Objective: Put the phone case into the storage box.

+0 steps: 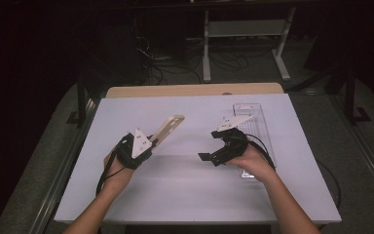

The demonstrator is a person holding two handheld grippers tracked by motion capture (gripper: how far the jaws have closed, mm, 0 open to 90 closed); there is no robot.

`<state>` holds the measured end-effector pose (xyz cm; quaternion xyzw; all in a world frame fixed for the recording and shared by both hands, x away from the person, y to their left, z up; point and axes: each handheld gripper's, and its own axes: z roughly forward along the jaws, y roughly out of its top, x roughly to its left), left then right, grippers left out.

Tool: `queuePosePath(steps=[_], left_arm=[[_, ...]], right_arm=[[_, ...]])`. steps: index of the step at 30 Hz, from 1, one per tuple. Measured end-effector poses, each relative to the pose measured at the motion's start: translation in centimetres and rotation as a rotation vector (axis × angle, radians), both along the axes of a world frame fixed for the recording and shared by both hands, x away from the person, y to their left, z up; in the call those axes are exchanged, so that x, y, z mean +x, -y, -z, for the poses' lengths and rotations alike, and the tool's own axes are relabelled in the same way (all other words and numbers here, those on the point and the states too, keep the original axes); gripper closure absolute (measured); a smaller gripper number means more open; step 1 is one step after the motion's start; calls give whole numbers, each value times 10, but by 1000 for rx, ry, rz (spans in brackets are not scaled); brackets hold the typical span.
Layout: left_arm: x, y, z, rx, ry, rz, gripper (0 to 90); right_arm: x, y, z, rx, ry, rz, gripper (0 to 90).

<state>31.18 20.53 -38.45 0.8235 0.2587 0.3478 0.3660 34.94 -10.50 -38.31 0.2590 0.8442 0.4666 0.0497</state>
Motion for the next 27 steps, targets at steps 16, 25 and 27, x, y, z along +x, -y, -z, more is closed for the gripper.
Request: queuePosePath(steps=[16,25,27], left_arm=[[5,-5,-1,-147,-79,-57,791],[5,-6,-1,-170,-98,-55,790],[6,-6,0,-163,-100,-51,790]], right_arm=[[1,0,0,5,-1,4,28],[3,1,0,18,-28,10,12],[5,2,1,31,-55,13,2]])
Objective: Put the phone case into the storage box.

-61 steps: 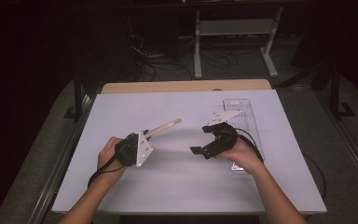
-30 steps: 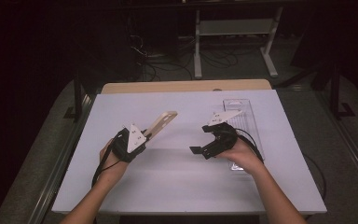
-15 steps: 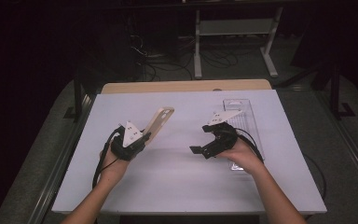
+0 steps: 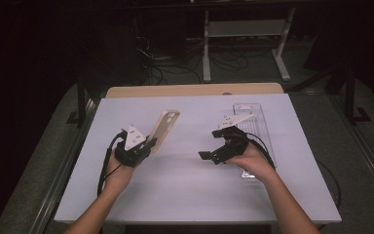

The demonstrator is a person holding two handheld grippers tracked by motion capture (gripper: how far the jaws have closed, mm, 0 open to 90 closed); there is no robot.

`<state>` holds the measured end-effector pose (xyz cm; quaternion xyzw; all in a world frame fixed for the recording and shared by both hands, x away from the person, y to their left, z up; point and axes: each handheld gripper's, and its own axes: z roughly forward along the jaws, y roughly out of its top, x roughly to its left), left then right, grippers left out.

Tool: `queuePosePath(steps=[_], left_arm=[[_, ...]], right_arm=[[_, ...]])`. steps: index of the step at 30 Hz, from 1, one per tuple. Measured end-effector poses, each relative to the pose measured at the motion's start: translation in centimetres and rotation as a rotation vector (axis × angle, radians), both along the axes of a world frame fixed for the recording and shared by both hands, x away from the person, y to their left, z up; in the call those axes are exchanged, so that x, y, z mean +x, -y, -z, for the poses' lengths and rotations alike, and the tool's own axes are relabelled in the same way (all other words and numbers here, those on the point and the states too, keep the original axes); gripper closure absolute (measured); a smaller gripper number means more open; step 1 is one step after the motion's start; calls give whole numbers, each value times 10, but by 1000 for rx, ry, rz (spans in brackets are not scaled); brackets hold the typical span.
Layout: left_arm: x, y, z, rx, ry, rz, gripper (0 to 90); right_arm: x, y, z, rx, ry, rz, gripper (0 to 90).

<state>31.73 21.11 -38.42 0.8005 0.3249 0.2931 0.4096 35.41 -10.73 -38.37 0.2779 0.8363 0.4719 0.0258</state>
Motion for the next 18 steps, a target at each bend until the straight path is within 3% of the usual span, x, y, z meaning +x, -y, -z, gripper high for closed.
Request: queuePosePath(steps=[10,18], left_arm=[[-1,3,1,-2,-3,3,790],[-1,3,2,-11,-10,0,790]], right_arm=[[-2,-1,-1,18,2,5,0],[0,-7,-4,-20,1,29,0]])
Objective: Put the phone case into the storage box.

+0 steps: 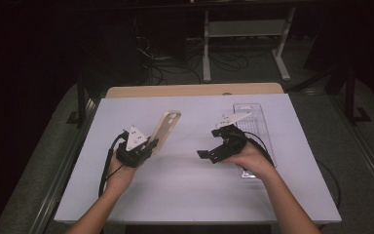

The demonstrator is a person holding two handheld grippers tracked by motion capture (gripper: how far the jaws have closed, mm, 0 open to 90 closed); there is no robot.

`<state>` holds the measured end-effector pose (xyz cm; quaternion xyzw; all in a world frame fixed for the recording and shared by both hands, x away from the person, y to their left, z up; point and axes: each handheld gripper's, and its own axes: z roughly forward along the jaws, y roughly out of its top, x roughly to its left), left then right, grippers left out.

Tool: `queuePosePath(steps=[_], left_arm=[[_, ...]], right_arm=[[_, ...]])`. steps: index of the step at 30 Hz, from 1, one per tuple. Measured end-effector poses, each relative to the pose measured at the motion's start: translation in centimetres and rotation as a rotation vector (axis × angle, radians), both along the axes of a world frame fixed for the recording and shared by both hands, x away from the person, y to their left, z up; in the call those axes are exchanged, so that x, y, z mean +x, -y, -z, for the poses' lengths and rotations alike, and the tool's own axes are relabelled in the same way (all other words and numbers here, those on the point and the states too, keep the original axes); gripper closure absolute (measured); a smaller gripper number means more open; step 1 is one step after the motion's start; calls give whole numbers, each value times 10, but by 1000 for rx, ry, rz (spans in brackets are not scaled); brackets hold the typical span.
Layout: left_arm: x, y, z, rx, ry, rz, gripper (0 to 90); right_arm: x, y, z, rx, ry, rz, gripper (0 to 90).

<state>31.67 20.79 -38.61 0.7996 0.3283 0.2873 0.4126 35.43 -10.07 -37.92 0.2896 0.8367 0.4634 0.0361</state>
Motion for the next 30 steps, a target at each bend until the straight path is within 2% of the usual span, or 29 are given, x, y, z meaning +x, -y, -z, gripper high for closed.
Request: queuePosePath(steps=[11,15,18,21,30], left_arm=[[0,-1,0,-13,4,-10,790],[0,-1,0,-13,3,-9,790],[0,-2,0,-15,1,-11,790],[0,-2,0,-26,2,-13,790],[1,-1,1,-45,-4,-12,790]], right_arm=[[8,-8,-5,16,-38,-12,0],[13,-13,-7,26,-28,-13,0],[17,-18,-9,31,-44,-10,0],[20,-22,-8,26,-30,-16,0],[28,-31,-7,47,-42,-12,0]])
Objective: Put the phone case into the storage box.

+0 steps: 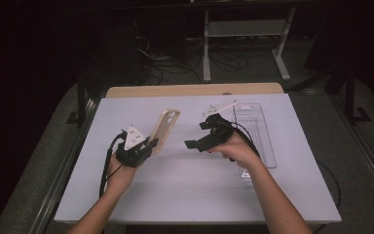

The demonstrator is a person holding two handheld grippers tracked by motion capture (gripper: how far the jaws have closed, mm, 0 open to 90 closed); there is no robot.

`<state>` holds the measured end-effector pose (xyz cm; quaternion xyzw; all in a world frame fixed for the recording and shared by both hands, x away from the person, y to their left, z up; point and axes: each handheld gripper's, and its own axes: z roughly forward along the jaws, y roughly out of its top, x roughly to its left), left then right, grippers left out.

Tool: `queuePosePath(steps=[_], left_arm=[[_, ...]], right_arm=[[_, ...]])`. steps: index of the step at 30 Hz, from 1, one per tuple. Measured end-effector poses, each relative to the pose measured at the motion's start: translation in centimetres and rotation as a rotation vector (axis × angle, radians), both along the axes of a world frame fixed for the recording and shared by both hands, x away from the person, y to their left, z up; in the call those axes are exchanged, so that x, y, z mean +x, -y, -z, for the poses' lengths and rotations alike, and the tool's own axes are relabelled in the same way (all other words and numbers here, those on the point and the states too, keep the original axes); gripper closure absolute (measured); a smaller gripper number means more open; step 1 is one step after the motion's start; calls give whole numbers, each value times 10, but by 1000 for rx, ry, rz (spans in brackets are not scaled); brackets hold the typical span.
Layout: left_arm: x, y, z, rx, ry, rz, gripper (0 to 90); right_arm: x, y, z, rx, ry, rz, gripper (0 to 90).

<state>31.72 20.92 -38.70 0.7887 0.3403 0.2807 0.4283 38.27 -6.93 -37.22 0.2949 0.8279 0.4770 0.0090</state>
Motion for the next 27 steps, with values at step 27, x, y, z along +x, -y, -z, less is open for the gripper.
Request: queuePosePath(steps=[27], left_arm=[[-3,10,3,-41,-4,-8,789]], right_arm=[[0,-3,14,148,-50,45,0]])
